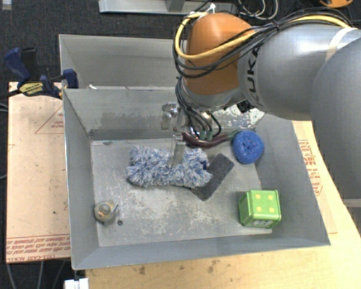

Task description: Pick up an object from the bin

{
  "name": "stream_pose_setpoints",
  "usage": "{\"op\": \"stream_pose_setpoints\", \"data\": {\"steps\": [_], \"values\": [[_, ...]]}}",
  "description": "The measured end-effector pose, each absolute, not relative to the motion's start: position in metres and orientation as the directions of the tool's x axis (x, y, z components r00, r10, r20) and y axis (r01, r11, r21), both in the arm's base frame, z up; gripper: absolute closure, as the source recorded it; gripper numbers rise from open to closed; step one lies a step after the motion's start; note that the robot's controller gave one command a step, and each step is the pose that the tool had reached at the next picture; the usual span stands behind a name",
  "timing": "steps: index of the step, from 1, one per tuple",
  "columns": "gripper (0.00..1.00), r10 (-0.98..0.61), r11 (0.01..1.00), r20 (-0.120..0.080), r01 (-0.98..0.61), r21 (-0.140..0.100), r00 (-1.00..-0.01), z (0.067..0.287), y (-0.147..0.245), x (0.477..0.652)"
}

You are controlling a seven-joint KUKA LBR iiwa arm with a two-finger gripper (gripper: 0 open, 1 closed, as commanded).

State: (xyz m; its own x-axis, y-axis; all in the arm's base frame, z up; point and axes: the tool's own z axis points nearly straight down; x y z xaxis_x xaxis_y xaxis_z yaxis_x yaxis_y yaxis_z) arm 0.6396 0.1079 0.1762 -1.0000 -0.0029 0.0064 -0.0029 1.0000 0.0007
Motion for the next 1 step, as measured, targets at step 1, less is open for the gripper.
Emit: {"op": "stream_pose_setpoints", "data": {"steps": [1], "values": [[0.00, -0.001, 1.000, -0.001, -0.001, 0.002, -1.000, 0.1815, 0.1075, 0.6412]]}}
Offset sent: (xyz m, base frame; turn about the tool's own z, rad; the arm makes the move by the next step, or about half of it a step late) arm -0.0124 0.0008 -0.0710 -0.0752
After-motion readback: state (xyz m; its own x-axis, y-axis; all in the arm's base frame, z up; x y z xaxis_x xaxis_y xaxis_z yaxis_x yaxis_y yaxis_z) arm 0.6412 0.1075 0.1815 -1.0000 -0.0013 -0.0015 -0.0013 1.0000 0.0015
